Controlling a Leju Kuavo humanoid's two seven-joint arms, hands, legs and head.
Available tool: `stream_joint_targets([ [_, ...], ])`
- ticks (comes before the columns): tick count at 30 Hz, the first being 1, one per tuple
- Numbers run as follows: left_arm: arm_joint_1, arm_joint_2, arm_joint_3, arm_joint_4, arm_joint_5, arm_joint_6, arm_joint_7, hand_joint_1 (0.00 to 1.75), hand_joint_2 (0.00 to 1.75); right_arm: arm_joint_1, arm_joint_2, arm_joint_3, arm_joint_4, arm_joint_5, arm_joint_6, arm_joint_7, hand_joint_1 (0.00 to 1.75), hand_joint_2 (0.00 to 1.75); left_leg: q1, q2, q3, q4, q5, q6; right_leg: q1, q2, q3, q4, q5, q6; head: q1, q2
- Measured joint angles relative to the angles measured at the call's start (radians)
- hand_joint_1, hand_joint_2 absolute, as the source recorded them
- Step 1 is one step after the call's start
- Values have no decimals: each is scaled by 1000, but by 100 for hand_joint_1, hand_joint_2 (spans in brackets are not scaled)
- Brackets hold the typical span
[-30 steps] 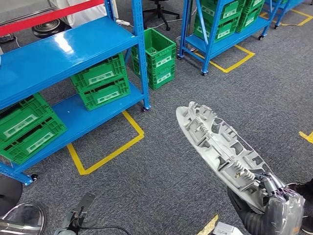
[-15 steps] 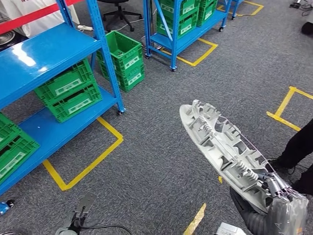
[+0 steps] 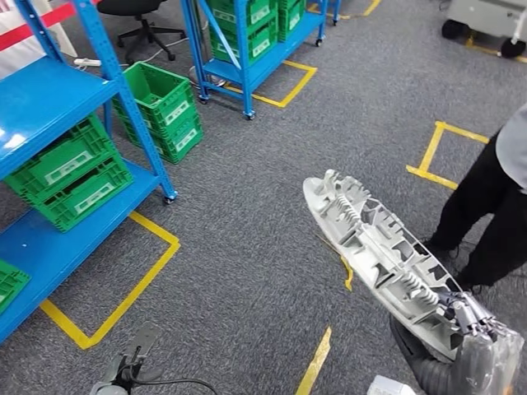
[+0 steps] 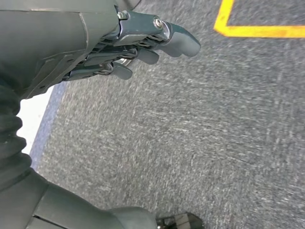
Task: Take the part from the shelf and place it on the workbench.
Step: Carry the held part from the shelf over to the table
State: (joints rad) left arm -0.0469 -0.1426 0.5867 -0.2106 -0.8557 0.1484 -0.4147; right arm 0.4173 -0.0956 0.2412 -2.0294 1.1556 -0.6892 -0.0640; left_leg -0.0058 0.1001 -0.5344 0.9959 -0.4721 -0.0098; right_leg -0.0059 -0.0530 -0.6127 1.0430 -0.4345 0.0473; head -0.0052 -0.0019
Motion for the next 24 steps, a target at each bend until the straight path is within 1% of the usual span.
stream_joint_targets([
  [1,-1,0,0,0,0,0,0,0,175,1,1,-1,0,0,0,0,175,175,1,8,2,-1,0,-4,0,12,-4,-1,2,-9,-1,0],
  [2,-2,0,0,0,-1,-1,0,0,175,2,2,-2,0,1,0,0,175,175,3,5,3,1,-4,-9,0,23,-6,-2,3,-16,-1,0],
  [3,-3,0,0,0,-1,-1,0,0,175,3,2,-4,0,1,0,0,175,175,6,-11,0,12,-15,-13,-1,33,-7,-3,4,-22,-2,0],
  [4,-4,0,0,0,-2,-2,-1,0,175,2,2,-5,-1,1,0,0,175,175,8,-34,-14,44,-38,-17,-3,44,-7,-5,6,-27,-5,0],
  [5,-3,0,0,0,-3,-2,-1,0,175,2,3,-6,-1,1,0,0,175,175,9,-62,-40,99,-69,-19,-4,55,-7,-6,7,-31,-8,0],
  [6,-2,-1,0,0,-3,-2,-1,0,175,1,3,-7,-1,1,0,0,175,175,9,-80,-73,168,-101,-19,-4,67,-8,-6,8,-34,-10,0],
  [7,0,-2,0,0,-3,-3,-1,0,175,1,3,-7,-1,1,0,0,175,175,8,-88,-108,235,-125,-18,-3,80,-9,-6,9,-36,-12,0],
  [8,1,-2,0,0,-3,-3,-1,0,175,1,4,-8,-1,1,0,0,175,175,8,-91,-133,277,-132,-16,-2,95,-9,-6,9,-37,-12,0],
  [9,2,-2,0,0,-3,-3,-1,0,175,1,4,-8,-1,1,0,0,175,175,7,-93,-142,284,-119,-13,-2,109,-9,-6,9,-38,-12,0],
  [10,2,-2,0,0,-3,-4,-1,0,175,1,4,-9,-1,1,0,0,175,175,7,-97,-133,254,-89,-9,-1,124,-8,-6,10,-38,-12,0],
  [11,1,-2,0,0,-3,-4,-2,0,175,1,4,-9,-1,1,0,1,175,175,6,-109,-110,196,-48,-4,-2,139,-7,-6,10,-37,-12,0],
  [12,0,-2,0,0,-3,-4,-2,0,175,1,4,-10,-1,2,0,1,175,175,7,-134,-83,130,-11,2,-3,151,-7,-6,11,-36,-12,0],
  [13,-1,-2,0,0,-3,-4,-2,0,175,0,4,-10,-1,2,0,1,175,175,9,-160,-58,69,12,6,-3,163,-9,-5,12,-33,-12,0],
  [14,-1,-2,0,0,-3,-4,-3,0,175,-1,4,-10,-1,2,0,1,175,175,10,-181,-43,31,23,7,-4,174,-14,-4,14,-29,-11,0],
  [15,-1,-2,-1,0,-3,-4,-3,0,175,-1,4,-10,-1,2,0,1,175,175,10,-191,-36,13,22,7,-7,186,-19,-5,17,-22,-12,0],
  [16,-2,-2,0,0,-3,-5,-3,0,175,-1,4,-10,-1,2,0,1,175,175,10,-186,-34,4,21,7,-9,198,-23,-8,21,-15,-12,0],
  [17,-3,-3,0,0,-3,-5,-3,0,175,1,4,-10,-1,1,0,2,175,175,11,-174,-32,0,24,9,-11,201,-29,-9,24,-9,-12,0],
  [18,-4,-4,0,0,-3,-5,-3,0,175,3,4,-10,-1,1,0,2,175,175,12,-163,-29,-6,27,13,-9,184,-36,-1,19,-4,-10,0],
  [19,-5,-4,0,0,-3,-5,-3,0,175,3,4,-10,-1,1,0,2,175,175,13,-149,-26,-11,29,18,-7,155,-50,23,4,-1,-8,0],
  [20,-5,-3,1,0,-3,-5,-4,0,175,2,4,-10,-1,1,0,2,175,175,13,-135,-24,-15,31,21,-5,119,-74,69,-22,2,-6,0],
  [21,-4,-2,1,0,-3,-5,-4,0,175,0,4,-9,-1,1,0,2,175,175,12,-121,-22,-16,30,24,-4,87,-103,131,-54,5,-5,0],
  [22,-3,-2,2,0,-3,-6,-4,0,175,-1,4,-8,-1,1,0,1,175,175,11,-106,-22,-15,28,26,-5,71,-134,196,-83,9,-4,0],
  [23,-2,-2,2,0,-3,-7,-4,0,175,-2,4,-8,-1,1,0,2,175,175,10,-90,-21,-15,27,26,-6,64,-156,243,-98,12,-4,0],
  [24,-2,-2,2,0,-3,-7,-4,0,175,-1,4,-8,-1,1,0,2,175,175,10,-76,-20,-15,26,26,-7,61,-161,258,-98,14,-3,0],
])
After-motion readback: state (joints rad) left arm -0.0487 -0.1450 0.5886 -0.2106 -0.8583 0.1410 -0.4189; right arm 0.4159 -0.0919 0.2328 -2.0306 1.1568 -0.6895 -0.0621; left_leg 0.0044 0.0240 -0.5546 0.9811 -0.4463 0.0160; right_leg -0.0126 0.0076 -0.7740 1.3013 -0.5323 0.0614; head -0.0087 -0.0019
